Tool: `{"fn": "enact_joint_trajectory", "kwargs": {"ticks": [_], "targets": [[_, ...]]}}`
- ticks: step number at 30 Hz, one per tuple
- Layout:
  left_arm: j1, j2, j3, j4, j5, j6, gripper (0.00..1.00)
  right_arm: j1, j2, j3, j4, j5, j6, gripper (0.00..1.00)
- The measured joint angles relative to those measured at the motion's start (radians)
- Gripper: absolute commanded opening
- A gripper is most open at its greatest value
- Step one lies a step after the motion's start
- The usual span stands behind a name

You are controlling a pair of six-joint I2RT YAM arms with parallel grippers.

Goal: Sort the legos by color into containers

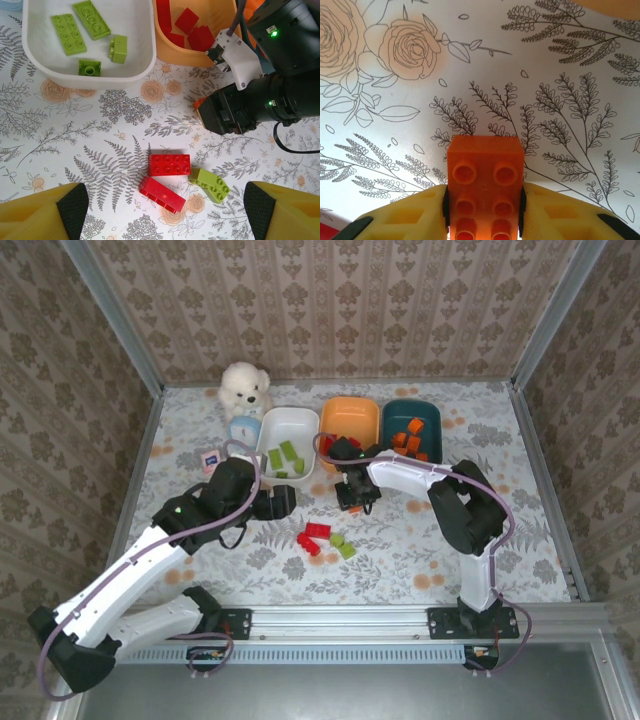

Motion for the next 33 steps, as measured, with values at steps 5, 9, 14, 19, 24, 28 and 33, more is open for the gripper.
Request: {"fn": "enact_joint_trajectory", "kwargs": {"ticks": [5, 9, 14, 19, 24, 28, 33], "targets": [[-0.003, 0.017, 0.000, 0.002, 0.001, 0.000, 0.84, -0.003, -0.005, 0.003, -0.001, 0.000, 0.000, 0.30], [-0.027, 0.047, 0.011, 0.003, 0.005, 0.006, 0.84, -0.023, -0.095, -0.004, -0.015, 0.001, 0.000, 0.31], [-0.060, 0.119, 0.058, 0.027, 0.013, 0.018, 0.84, -0.158, -0.287, 0.013, -0.047, 0.005, -0.010, 0.32], [-0.071, 0.212, 0.120, 0.065, 0.032, 0.037, 0.84, -0.340, -0.269, 0.116, -0.080, 0.037, -0.047, 0.32], [-0.071, 0.293, 0.202, 0.093, 0.053, 0.061, 0.84, -0.447, -0.069, 0.306, -0.130, 0.101, -0.058, 0.32], [-0.071, 0.309, 0.225, 0.107, 0.058, 0.070, 0.84, -0.472, 0.105, 0.462, -0.182, 0.163, -0.070, 0.32], [-0.071, 0.309, 0.227, 0.106, 0.057, 0.072, 0.84, -0.486, 0.234, 0.569, -0.242, 0.221, -0.072, 0.32]]}}
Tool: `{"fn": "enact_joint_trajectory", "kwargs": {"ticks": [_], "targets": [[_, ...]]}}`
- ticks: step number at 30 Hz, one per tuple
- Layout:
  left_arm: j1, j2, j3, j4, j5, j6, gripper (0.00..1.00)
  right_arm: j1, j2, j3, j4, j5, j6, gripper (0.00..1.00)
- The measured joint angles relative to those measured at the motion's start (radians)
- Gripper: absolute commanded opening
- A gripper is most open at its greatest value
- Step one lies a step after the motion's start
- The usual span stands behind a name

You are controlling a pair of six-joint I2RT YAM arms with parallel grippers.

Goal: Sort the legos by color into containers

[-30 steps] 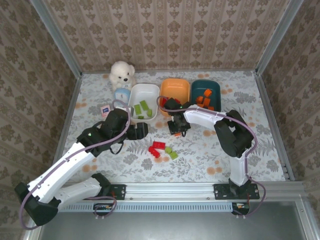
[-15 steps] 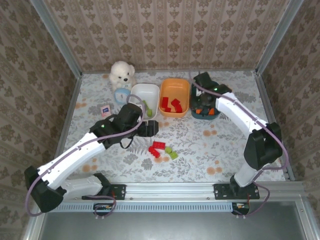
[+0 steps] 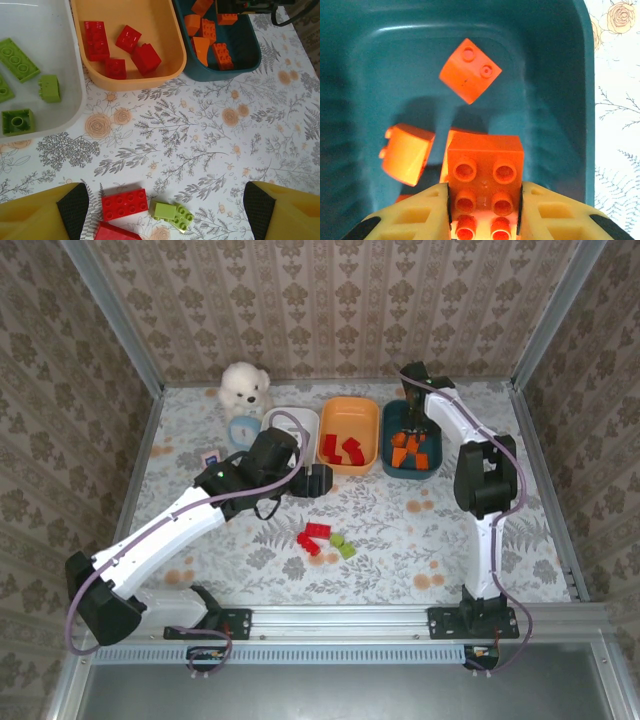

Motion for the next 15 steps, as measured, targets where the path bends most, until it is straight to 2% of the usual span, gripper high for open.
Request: {"fn": "enact_joint_trajectory", "kwargs": {"ticks": [6, 15], "targets": [[0.000, -0.024, 0.000, -0.002, -0.005, 0.000, 0.85, -0.012, 0.072, 0.084, -0.059, 0.050, 0.000, 0.32], [0.000, -0.039, 0.000, -0.005, -0.008, 0.000, 0.85, -0.015, 0.121, 0.103, -0.098, 0.074, 0.013, 0.35]]}}
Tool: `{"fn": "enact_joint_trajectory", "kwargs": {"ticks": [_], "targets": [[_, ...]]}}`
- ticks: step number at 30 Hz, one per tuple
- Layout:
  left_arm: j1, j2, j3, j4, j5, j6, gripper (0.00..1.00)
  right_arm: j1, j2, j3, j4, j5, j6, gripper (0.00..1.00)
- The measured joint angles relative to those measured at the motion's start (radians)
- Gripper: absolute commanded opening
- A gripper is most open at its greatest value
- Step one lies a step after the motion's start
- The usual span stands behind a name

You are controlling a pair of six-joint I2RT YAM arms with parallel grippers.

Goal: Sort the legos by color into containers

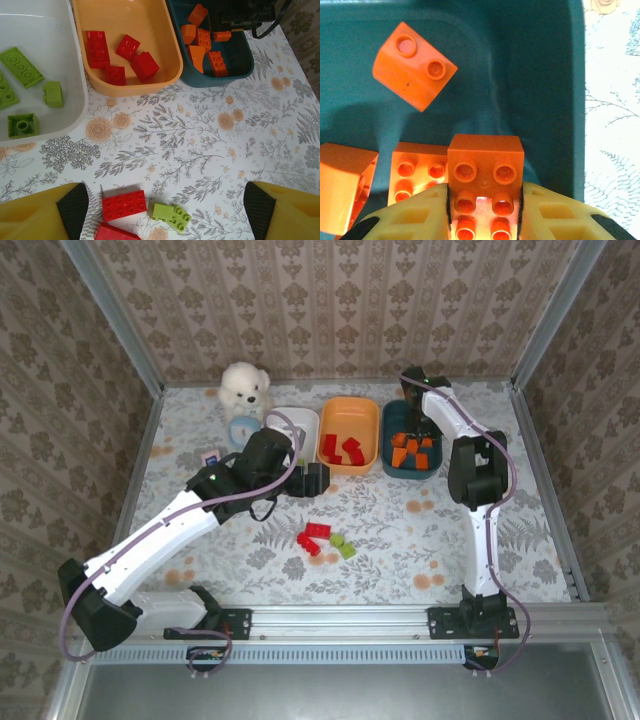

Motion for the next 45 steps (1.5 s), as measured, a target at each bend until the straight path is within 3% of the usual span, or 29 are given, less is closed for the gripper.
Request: {"fn": "enact_joint_trajectory", "kwargs": {"ticks": [15, 24, 29, 33, 45], "targets": [[0.000, 0.000, -0.013, -0.005, 0.001, 0.000, 0.85, 0.000, 0.019, 0.034, -0.006, -0.058, 0.014, 0.58], [0.000, 0.000, -0.031, -0.041, 0.004, 0.023, 0.85, 0.005, -0.106, 0.034, 0.003, -0.102, 0.006, 0.61], [0.000, 0.000, -0.031, -0.049, 0.009, 0.051, 0.82, 0.030, -0.306, 0.002, 0.060, -0.145, -0.014, 0.61], [-0.003, 0.013, -0.031, -0.056, 0.042, 0.103, 0.79, 0.088, -0.543, -0.124, 0.117, -0.197, -0.020, 0.61], [-0.226, 0.259, -0.051, -0.097, 0.139, 0.297, 0.69, 0.279, -1.286, -0.900, 0.256, -0.547, 0.077, 0.66]]}}
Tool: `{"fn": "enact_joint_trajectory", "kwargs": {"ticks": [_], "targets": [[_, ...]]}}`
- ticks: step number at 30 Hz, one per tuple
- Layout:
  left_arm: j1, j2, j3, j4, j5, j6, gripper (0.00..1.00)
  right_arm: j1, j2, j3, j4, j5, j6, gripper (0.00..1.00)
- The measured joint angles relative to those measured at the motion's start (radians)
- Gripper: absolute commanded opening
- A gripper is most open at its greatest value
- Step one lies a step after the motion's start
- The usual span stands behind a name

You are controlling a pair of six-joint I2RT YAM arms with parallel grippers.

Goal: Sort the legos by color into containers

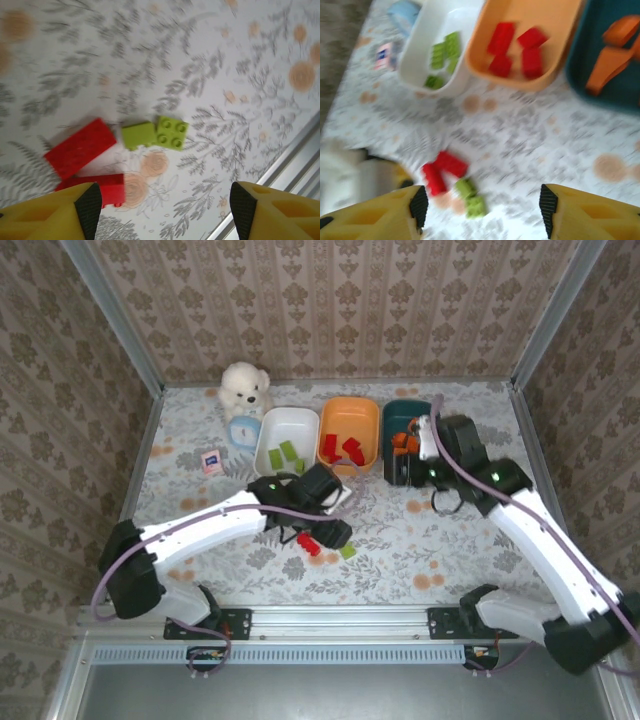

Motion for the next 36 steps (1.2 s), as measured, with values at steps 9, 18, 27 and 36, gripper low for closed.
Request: {"fn": "enact_joint_trajectory", "kwargs": {"ticks": [9, 18, 27, 36], "targets": [[-0.119, 0.278, 0.107, -0.038, 0.043, 0.081, 0.64, 0.002, -0.277, 0.006, -0.064, -0.110, 0.095, 0.66], [-0.114, 0.351, 0.127, -0.061, 0.031, -0.039, 0.70, 0.002, -0.284, 0.021, -0.116, -0.109, 0.114, 0.67], [-0.114, 0.387, 0.135, -0.072, -0.028, -0.136, 0.76, 0.002, -0.253, 0.021, -0.116, -0.113, 0.114, 0.67], [-0.084, 0.430, 0.135, -0.072, -0.058, -0.139, 0.77, 0.002, -0.212, 0.024, -0.112, -0.121, 0.110, 0.67]]}}
